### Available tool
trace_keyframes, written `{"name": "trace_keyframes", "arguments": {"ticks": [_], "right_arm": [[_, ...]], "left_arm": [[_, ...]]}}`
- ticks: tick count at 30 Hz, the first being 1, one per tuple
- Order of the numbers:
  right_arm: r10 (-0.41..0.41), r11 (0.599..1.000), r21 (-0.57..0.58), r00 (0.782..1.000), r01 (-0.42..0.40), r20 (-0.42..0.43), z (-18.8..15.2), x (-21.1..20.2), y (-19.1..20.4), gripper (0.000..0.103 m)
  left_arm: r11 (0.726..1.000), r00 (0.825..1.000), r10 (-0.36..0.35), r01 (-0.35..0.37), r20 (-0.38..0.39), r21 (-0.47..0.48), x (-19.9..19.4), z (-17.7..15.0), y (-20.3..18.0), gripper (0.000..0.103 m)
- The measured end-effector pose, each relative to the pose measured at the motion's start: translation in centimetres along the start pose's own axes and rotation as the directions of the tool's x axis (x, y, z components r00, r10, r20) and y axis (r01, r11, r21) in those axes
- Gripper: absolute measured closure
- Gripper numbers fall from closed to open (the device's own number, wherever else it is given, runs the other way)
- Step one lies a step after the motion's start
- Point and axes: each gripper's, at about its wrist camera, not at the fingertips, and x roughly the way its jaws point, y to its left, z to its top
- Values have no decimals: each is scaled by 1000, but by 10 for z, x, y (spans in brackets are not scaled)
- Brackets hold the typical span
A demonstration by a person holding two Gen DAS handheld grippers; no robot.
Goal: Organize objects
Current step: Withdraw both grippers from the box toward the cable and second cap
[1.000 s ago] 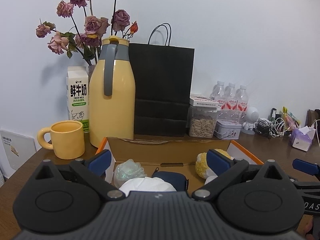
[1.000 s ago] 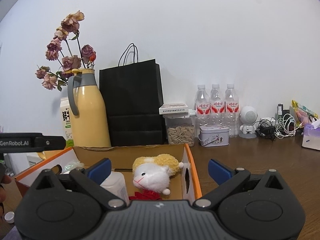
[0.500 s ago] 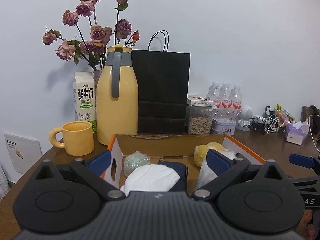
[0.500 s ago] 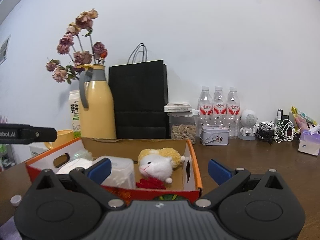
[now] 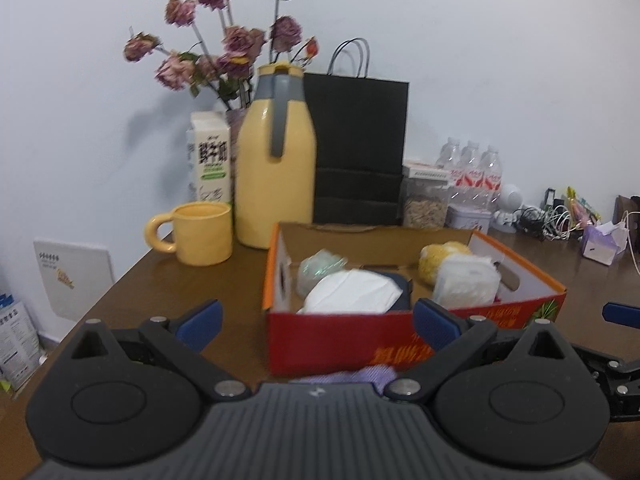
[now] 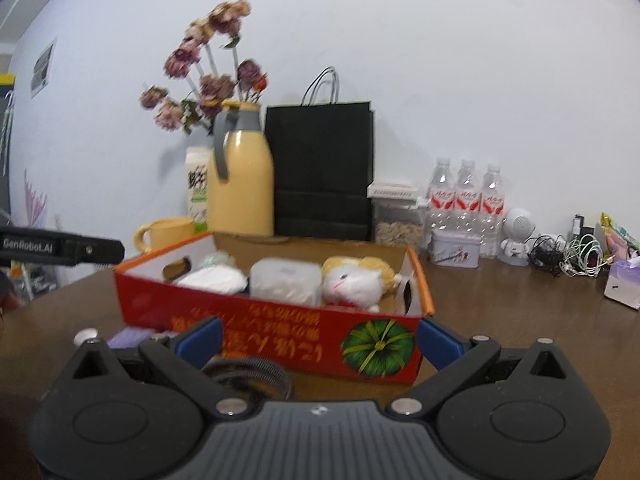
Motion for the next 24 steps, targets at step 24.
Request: {"name": "trace_keyframes", "arguments": {"ticks": [24], "right_arm": [[160, 974, -91, 915, -207, -371, -3, 71, 31, 0]], "left_arm": [[995, 993, 74, -80, -95, -59, -21, -25, 52, 0]]}}
